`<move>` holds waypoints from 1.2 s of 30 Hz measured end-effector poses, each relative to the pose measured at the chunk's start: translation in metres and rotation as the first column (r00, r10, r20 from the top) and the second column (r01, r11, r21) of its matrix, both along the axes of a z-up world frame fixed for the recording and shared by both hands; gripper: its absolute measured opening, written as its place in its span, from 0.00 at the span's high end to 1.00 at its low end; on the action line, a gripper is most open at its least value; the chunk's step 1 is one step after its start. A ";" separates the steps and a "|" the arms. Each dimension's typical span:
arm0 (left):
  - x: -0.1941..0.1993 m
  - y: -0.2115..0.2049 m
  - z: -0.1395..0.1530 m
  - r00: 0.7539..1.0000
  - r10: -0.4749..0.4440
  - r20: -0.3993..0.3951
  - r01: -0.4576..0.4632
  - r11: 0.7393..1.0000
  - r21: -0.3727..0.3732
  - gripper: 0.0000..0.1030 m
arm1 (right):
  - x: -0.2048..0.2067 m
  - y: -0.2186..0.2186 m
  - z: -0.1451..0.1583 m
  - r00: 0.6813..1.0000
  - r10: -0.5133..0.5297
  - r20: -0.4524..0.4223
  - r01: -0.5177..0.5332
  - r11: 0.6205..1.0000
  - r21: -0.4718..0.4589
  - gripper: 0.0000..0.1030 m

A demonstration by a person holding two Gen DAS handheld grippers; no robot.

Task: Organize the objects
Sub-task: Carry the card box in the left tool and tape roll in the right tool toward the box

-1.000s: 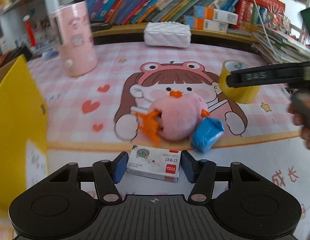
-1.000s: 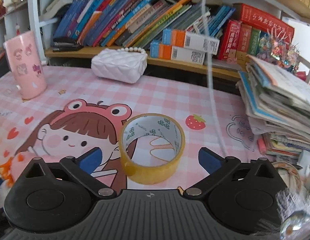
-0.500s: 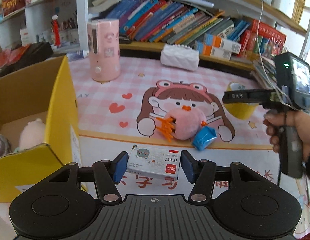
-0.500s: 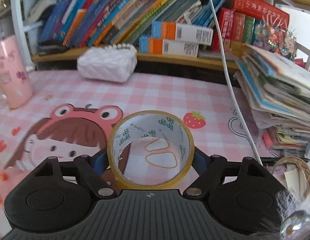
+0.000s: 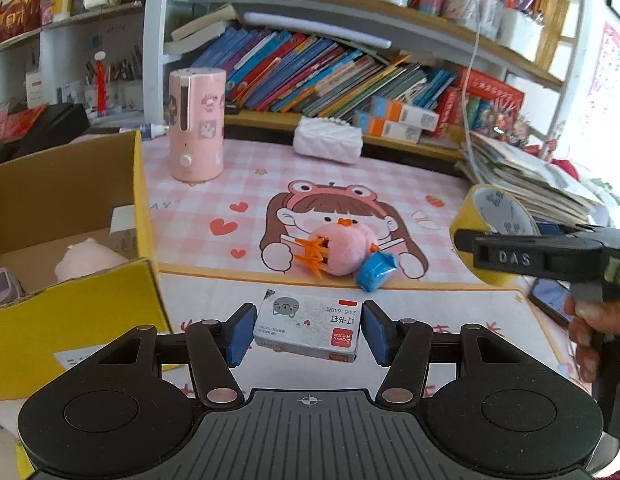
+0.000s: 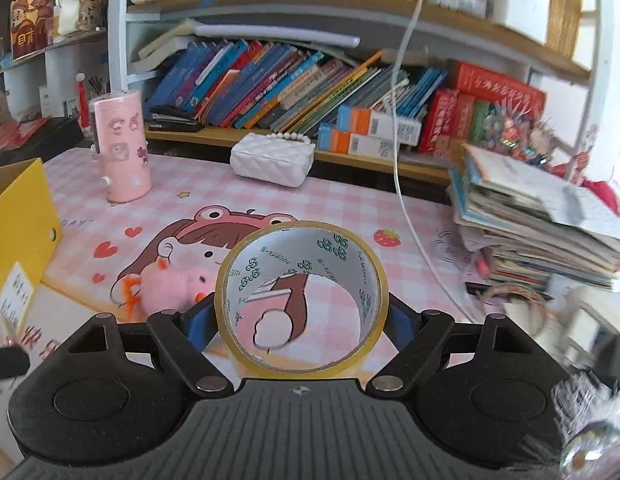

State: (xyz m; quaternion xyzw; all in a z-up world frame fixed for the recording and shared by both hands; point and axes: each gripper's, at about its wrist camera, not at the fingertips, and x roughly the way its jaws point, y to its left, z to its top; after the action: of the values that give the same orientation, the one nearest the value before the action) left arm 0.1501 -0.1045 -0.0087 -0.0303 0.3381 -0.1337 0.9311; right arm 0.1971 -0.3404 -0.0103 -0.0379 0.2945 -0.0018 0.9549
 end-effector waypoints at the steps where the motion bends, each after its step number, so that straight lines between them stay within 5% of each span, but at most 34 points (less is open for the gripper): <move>1: -0.005 0.003 0.001 1.000 -0.007 0.007 0.007 1.000 -0.003 0.46 | -0.008 0.002 0.002 1.000 -0.007 0.007 0.007 1.000 -0.006 0.21; 6: -0.030 0.020 0.006 1.000 -0.022 0.021 0.022 0.999 -0.023 0.46 | -0.047 0.013 0.009 0.999 -0.047 -0.017 0.048 0.998 0.027 0.21; 16: -0.074 0.072 0.007 0.999 0.038 0.001 -0.038 0.999 -0.016 0.46 | -0.105 0.075 0.005 0.974 0.014 -0.227 0.019 0.990 0.142 0.21; 36: -0.143 0.184 0.030 0.973 0.219 0.076 -0.220 0.975 0.008 0.46 | -0.153 0.220 0.013 0.937 0.298 -0.182 -0.278 0.952 0.130 0.21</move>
State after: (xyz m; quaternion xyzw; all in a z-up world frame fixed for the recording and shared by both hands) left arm 0.0067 0.0797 0.0212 -0.0550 0.2989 -0.0284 0.9523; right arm 0.0445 -0.1204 0.0027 -0.0318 0.3799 0.1570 0.9111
